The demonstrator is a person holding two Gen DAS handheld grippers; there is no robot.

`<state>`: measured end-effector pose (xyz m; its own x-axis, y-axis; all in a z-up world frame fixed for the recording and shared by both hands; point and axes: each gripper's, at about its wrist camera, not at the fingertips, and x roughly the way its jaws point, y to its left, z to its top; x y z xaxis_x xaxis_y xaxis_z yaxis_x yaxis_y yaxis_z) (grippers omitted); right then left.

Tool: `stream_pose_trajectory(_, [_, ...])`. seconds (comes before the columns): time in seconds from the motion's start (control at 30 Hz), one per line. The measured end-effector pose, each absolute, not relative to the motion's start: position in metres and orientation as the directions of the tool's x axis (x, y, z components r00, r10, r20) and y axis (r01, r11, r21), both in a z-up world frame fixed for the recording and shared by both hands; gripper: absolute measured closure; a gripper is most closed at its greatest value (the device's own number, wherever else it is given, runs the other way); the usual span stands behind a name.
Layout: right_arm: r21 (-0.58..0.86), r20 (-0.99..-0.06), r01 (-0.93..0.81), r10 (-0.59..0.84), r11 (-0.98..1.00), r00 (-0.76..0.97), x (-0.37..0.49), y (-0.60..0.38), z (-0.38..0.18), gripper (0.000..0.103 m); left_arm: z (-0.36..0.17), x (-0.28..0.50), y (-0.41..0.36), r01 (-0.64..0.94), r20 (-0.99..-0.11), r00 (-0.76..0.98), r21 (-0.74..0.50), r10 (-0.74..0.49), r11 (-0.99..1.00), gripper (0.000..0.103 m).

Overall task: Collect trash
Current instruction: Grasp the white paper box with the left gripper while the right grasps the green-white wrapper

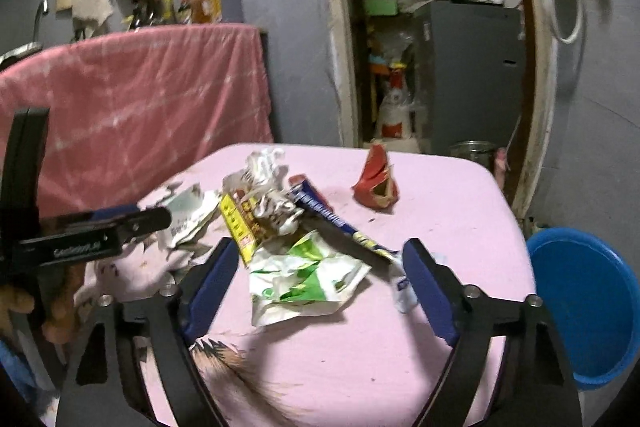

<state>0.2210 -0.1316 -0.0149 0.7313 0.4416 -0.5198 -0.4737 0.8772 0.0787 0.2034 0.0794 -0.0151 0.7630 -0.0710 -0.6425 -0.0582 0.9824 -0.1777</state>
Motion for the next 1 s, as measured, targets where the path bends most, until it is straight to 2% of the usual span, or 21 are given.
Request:
stream_pose_trajectory(0.13, [0.051,-0.569,-0.484,0.423,0.874,0.705,0.229,-0.122,-0.024,0.038,-0.021,0.207,0.083,-0.059,-0.666,0.740,-0.205,-0.095,0.977,0.064])
stream_pose_trajectory(0.27, [0.067,-0.630,-0.476,0.407,0.877,0.661,0.240,-0.120,-0.036,0.047,-0.022,0.209,0.089,-0.067,-0.676,0.729,-0.229,-0.109,0.971,0.069])
stream_pose_trajectory(0.3, [0.075,-0.638,-0.474,0.408,0.877,0.653,0.241,-0.120,-0.038,0.049,-0.023,0.209,0.091,-0.071,-0.679,0.726,-0.236,-0.112,0.969,0.073])
stream_pose_trajectory(0.4, [0.094,-0.644,-0.478,0.420,0.873,0.640,0.242,-0.122,-0.041,0.054,-0.024,0.213,0.093,-0.081,-0.688,0.716,-0.250,-0.118,0.965,0.082])
stream_pose_trajectory(0.53, [0.095,-0.641,-0.483,0.425,0.870,0.639,0.242,-0.121,-0.041,0.061,-0.023,0.211,0.097,-0.099,-0.691,0.714,-0.263,-0.116,0.960,0.089])
stream_pose_trajectory(0.7, [0.115,-0.640,-0.483,0.436,0.868,0.632,0.242,-0.124,-0.041,0.067,-0.019,0.205,0.095,-0.109,-0.687,0.719,-0.254,-0.100,0.961,0.094])
stream_pose_trajectory(1.0, [0.114,-0.631,-0.501,0.452,0.858,0.630,0.229,-0.127,-0.042,0.077,-0.015,0.185,0.085,-0.120,-0.680,0.729,-0.243,-0.081,0.963,0.096])
